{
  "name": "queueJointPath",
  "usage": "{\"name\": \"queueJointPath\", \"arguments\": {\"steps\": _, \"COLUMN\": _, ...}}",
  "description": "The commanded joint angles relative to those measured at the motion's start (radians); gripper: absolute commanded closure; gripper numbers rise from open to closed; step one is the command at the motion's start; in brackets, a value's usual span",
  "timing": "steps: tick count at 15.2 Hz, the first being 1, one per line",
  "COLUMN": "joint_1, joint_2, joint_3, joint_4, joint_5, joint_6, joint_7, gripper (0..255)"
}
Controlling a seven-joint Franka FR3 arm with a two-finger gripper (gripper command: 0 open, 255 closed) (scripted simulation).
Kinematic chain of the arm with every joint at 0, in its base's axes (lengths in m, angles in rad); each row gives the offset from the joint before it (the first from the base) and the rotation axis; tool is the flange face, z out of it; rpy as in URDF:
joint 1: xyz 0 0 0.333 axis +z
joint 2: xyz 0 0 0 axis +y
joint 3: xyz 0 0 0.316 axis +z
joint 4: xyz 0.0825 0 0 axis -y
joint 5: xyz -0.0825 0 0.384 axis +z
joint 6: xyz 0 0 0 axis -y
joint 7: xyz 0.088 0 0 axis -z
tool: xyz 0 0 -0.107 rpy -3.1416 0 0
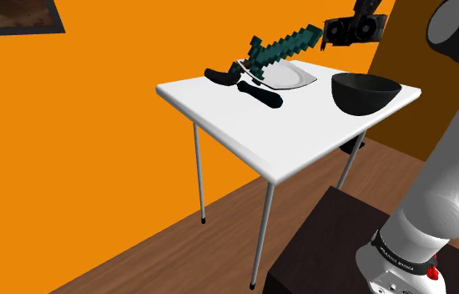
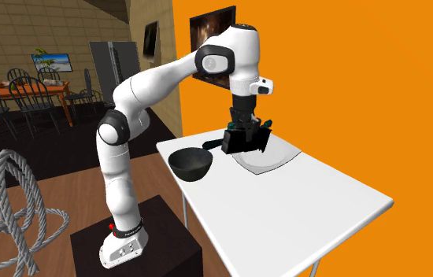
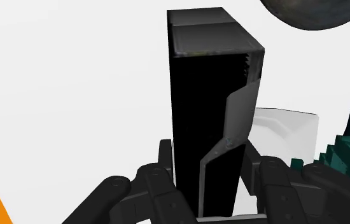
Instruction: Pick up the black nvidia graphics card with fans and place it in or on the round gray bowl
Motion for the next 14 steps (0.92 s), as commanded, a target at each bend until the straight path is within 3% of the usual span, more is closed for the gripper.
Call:
{"name": "queueJointPath", "arguments": {"steps": 1, "joint_1": 0.024, "joint_2": -0.047, "joint_3": 0.014, "joint_4": -0.027, "joint_5": -0.035, "joint_6": -0.004, "joint_7": 0.024, "gripper": 255}}
{"name": "queueJointPath", "arguments": {"steps": 3, "joint_1": 0.073, "joint_2": -0.167, "joint_3": 0.059, "joint_4": -0.132, "joint_5": -0.122, "joint_6": 0.019, "joint_7": 0.082, "gripper": 255}}
{"name": "queueJointPath", "arguments": {"steps": 6, "joint_1": 0.098, "joint_2": -0.320, "joint_3": 0.139, "joint_4": -0.257, "joint_5": -0.213, "joint_6": 0.029, "joint_7": 0.164, "gripper": 255}}
{"name": "queueJointPath", "arguments": {"steps": 14, "joint_1": 0.066, "joint_2": -0.617, "joint_3": 0.337, "joint_4": -0.476, "joint_5": -0.300, "joint_6": -0.023, "joint_7": 0.328, "gripper": 255}}
